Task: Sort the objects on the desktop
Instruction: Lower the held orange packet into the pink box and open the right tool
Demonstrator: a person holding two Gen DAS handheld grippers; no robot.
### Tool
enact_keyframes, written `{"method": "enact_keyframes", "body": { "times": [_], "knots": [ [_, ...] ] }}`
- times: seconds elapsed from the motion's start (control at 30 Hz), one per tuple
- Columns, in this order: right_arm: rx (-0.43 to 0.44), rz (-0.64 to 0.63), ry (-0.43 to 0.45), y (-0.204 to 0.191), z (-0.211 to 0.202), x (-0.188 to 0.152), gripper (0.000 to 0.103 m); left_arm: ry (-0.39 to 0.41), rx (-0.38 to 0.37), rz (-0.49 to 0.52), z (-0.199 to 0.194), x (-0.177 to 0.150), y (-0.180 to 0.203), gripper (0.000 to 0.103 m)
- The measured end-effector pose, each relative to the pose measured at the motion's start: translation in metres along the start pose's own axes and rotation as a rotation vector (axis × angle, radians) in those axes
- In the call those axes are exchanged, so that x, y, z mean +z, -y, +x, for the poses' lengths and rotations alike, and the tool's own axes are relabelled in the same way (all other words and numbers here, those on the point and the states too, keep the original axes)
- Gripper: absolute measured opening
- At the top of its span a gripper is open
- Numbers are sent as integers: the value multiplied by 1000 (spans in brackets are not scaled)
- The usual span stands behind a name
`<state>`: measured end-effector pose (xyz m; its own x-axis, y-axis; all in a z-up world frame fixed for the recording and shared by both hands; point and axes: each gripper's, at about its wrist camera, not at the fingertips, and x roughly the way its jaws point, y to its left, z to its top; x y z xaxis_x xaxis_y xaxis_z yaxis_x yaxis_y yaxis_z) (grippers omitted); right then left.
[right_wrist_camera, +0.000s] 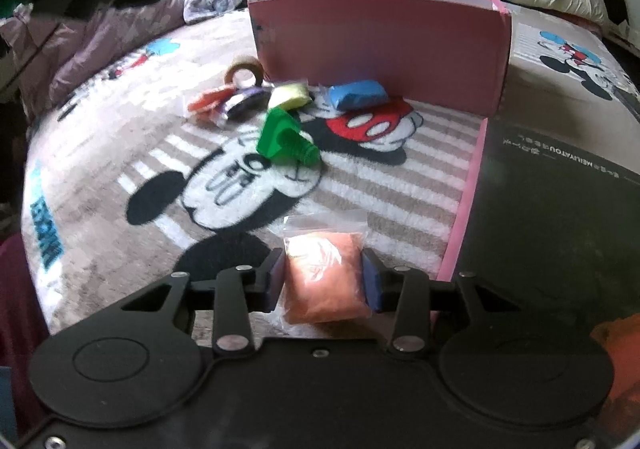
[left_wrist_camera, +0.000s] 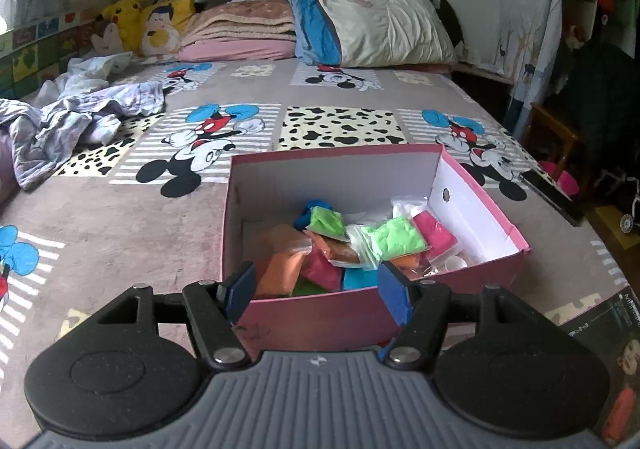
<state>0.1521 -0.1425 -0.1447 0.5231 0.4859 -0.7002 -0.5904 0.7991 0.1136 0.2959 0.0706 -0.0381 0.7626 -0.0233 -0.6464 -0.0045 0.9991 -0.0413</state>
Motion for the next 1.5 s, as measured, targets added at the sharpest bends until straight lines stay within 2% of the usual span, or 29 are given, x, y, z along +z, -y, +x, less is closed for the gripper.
{"method": "enact_keyframes", "body": {
  "times": [0.37,0.63,1.2,1.5],
  "knots": [
    [57,75,93,7,-36,26,39,-12,7,-28,-21,-29,-10,66],
    [59,105,159,21,-45,56,39,-16,14,-32,-27,-49,-8,66],
    [26,66,232,48,-17,129,39,-10,-14,-41,-30,-74,-11,66],
    [-12,27,229,60,13,171,39,-31,-20,-31,-21,-84,-17,66]
  ]
}}
